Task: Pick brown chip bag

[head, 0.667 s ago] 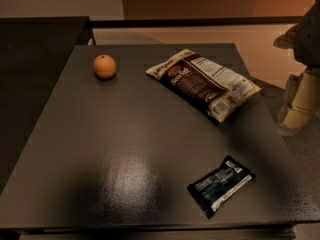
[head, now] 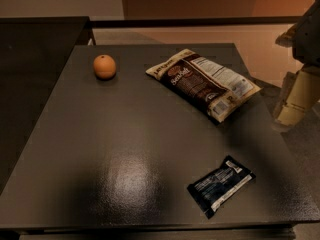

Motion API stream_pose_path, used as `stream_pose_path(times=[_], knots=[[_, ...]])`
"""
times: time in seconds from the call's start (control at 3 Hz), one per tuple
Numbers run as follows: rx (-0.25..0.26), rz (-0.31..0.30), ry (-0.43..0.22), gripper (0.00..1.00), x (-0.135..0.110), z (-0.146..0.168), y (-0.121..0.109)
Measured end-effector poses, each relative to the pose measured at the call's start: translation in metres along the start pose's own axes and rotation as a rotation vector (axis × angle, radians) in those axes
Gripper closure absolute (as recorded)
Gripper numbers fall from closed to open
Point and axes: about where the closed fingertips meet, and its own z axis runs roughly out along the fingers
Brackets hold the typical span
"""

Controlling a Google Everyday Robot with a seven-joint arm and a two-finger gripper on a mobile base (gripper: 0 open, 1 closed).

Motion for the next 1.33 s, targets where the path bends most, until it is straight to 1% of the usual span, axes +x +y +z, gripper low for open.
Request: stream_pose_path(times=[0.33, 0.67, 1.0, 1.33], knots=[[0.046, 0.094, -0.001, 0.00, -0.008, 0.012, -0.016], [0.080, 0.223, -0.028, 0.00, -0.016, 0.036, -0.045], [0.068, 0.354, -0.063, 0.00, -0.026, 0.065, -0.073], [0.028, 0.456, -0.088, 0.00, -0.037, 0.094, -0.097]])
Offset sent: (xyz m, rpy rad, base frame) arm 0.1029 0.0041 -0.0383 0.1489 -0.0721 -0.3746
